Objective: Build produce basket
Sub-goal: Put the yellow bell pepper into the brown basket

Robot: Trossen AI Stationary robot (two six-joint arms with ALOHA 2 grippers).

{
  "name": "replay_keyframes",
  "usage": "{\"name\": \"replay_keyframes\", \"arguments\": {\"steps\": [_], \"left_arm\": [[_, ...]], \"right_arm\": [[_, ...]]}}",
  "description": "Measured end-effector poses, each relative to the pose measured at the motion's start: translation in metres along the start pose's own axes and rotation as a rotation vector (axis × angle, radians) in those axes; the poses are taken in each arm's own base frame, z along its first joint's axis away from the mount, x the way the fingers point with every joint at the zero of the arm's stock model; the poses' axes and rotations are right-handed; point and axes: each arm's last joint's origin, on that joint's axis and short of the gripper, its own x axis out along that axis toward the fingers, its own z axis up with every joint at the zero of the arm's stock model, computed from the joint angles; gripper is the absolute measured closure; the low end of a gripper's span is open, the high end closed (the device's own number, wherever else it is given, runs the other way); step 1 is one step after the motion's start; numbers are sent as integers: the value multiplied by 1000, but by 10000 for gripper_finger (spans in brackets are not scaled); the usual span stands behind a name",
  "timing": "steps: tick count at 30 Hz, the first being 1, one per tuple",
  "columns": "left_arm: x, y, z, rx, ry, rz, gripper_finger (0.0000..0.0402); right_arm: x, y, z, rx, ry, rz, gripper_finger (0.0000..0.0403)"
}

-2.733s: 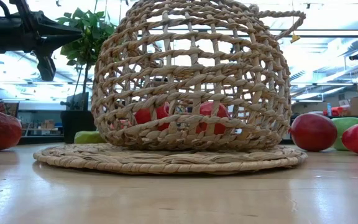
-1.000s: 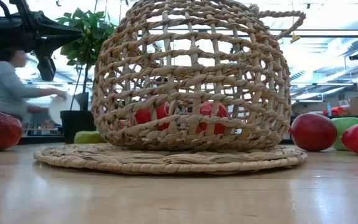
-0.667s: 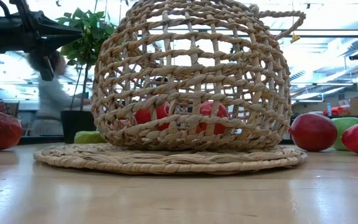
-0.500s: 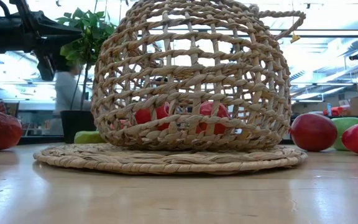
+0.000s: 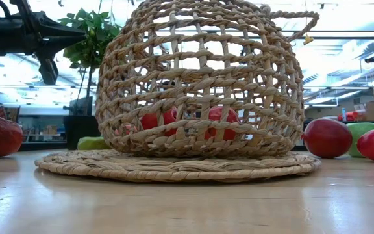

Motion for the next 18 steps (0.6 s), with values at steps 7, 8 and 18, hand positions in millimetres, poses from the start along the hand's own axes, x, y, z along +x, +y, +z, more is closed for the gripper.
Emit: {"name": "replay_keyframes", "arguments": {"steps": [7,8,18], "left_arm": [[0,0,0,0,0,0,366],[0,0,0,0,0,0,367],[0,0,0,0,0,0,370]], "right_arm": [[-3,21,11,-205,111,-132,94],[-4,23,13,-238,111,-145,94],[-2,31,15,-536,124,-272,94]]}}
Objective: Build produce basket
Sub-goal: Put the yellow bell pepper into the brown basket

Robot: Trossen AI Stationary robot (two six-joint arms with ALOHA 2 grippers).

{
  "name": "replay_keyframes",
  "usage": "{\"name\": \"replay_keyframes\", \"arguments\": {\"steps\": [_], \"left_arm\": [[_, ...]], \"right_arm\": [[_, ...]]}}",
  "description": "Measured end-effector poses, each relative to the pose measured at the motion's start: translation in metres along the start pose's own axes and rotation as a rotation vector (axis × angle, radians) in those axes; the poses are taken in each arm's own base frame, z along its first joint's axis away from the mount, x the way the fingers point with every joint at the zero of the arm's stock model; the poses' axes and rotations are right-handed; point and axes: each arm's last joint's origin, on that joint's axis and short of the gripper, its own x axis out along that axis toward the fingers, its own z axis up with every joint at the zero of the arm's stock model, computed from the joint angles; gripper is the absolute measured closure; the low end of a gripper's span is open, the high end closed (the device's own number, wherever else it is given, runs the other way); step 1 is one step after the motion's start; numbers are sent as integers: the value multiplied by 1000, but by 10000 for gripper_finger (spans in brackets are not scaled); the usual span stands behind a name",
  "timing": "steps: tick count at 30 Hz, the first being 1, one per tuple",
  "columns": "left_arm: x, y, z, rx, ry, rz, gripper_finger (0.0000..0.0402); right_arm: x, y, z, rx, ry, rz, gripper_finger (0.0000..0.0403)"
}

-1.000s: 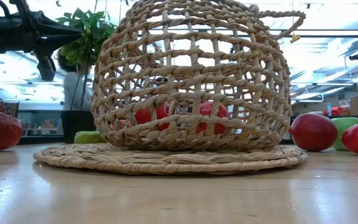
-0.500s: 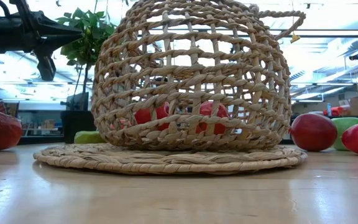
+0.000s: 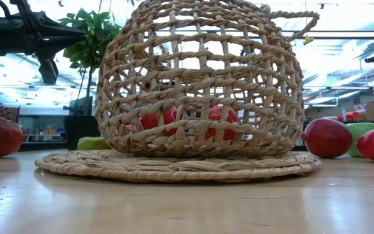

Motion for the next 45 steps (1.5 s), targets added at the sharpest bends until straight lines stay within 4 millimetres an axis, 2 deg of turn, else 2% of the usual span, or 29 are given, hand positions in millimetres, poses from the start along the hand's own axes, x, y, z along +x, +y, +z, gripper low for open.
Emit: {"name": "replay_keyframes", "arguments": {"steps": [12,21,34,38,45], "left_arm": [[0,0,0,0,1,0,371],[0,0,0,0,0,0,366],[0,0,0,0,0,0,368],[0,0,0,0,0,0,366],[0,0,0,0,0,0,371]], "right_arm": [[7,11,-1,-253,38,-118,94],[40,20,-19,-393,143,-114,94],[96,22,-63,-400,306,-53,94],[102,23,-69,-400,325,-45,93],[106,21,-69,-400,296,-55,93]]}}
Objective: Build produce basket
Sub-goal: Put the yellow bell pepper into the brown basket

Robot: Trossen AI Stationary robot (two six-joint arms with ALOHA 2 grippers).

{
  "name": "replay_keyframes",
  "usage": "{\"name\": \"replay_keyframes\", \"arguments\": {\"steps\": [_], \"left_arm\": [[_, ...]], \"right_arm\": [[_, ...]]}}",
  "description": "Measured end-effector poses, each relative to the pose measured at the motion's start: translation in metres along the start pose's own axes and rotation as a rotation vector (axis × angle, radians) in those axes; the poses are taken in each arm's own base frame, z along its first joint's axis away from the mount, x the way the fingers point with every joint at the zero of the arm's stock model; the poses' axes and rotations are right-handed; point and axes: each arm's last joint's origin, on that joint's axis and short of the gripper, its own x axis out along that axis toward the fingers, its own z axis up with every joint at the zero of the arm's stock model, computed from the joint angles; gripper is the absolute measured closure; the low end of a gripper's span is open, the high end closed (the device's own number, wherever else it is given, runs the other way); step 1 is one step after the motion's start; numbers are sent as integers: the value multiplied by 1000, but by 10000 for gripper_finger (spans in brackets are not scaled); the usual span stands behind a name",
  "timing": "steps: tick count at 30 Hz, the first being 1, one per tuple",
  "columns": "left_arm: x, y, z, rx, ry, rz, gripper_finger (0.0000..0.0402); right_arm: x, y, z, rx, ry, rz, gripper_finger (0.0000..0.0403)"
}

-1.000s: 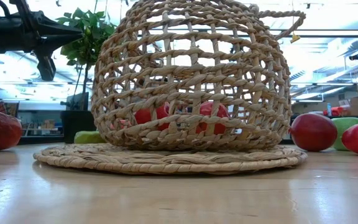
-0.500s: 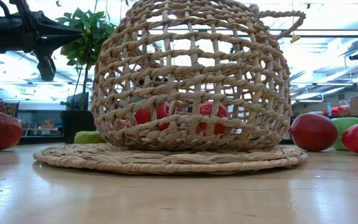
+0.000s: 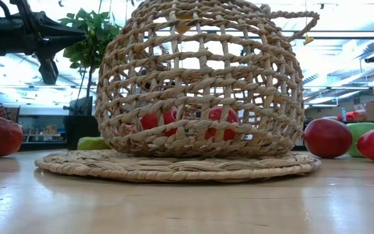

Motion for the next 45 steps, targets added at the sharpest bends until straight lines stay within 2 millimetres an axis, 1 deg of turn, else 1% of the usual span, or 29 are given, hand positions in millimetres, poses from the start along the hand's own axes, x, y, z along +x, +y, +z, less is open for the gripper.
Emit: {"name": "replay_keyframes", "arguments": {"steps": [4,11,13,16,21,27,32,38,40,42,45], "left_arm": [[0,0,0,0,0,0,371],[0,0,0,0,0,0,366],[0,0,0,-2,-3,-1,367],[0,0,0,-1,-1,-1,370],[1,0,-1,6,8,7,372],[1,1,-2,11,15,13,366],[1,1,-2,12,15,13,367],[1,1,-2,12,15,12,368],[1,1,-2,10,13,11,366],[1,1,-2,12,14,12,366],[1,1,-2,12,13,12,367]], "right_arm": [[6,-2,-6,5,28,3,93],[18,0,-26,16,168,54,93],[19,1,-33,18,218,76,93],[23,-1,-38,34,242,78,93],[37,1,-52,51,311,100,93],[46,6,-60,52,347,138,93],[49,9,-65,57,375,176,93],[48,14,-73,69,454,217,93],[50,14,-73,115,451,202,92],[50,12,-75,168,468,191,86],[50,10,-77,196,473,181,64]]}}
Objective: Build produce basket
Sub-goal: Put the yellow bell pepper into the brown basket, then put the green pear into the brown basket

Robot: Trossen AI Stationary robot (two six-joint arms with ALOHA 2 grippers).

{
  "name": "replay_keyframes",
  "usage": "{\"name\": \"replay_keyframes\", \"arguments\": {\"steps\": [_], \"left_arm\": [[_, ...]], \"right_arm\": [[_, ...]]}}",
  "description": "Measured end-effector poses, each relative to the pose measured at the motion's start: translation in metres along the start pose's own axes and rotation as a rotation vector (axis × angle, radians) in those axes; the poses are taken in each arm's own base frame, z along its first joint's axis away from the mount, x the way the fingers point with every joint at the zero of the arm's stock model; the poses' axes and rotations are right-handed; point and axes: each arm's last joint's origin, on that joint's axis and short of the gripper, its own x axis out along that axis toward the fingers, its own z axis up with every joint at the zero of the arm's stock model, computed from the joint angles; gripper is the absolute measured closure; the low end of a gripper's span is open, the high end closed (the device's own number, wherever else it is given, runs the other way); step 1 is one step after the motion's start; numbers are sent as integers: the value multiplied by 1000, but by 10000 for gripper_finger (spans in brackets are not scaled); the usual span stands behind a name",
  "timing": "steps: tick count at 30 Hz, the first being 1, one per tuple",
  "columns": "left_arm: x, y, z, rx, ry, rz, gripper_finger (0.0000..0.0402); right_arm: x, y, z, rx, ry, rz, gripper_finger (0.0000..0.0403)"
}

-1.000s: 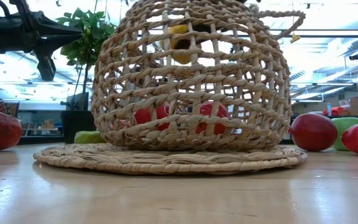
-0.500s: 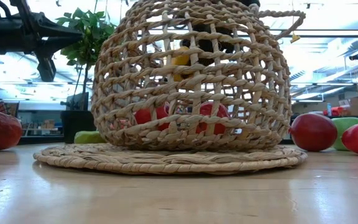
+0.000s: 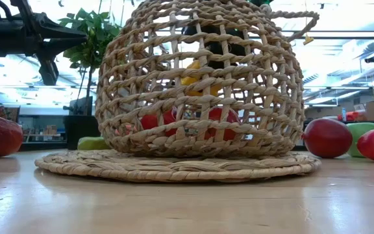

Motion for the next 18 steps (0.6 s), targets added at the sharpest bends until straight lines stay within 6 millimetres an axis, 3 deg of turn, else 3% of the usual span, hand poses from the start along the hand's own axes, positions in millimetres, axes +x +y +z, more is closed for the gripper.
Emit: {"name": "replay_keyframes", "arguments": {"steps": [6,10,18], "left_arm": [[0,0,0,0,0,0,368],[0,0,0,0,0,0,366],[0,0,0,-1,0,-1,365]], "right_arm": [[0,0,0,7,0,0,10],[-3,0,1,7,-8,-4,9],[-45,-14,16,15,-117,-111,11]]}}
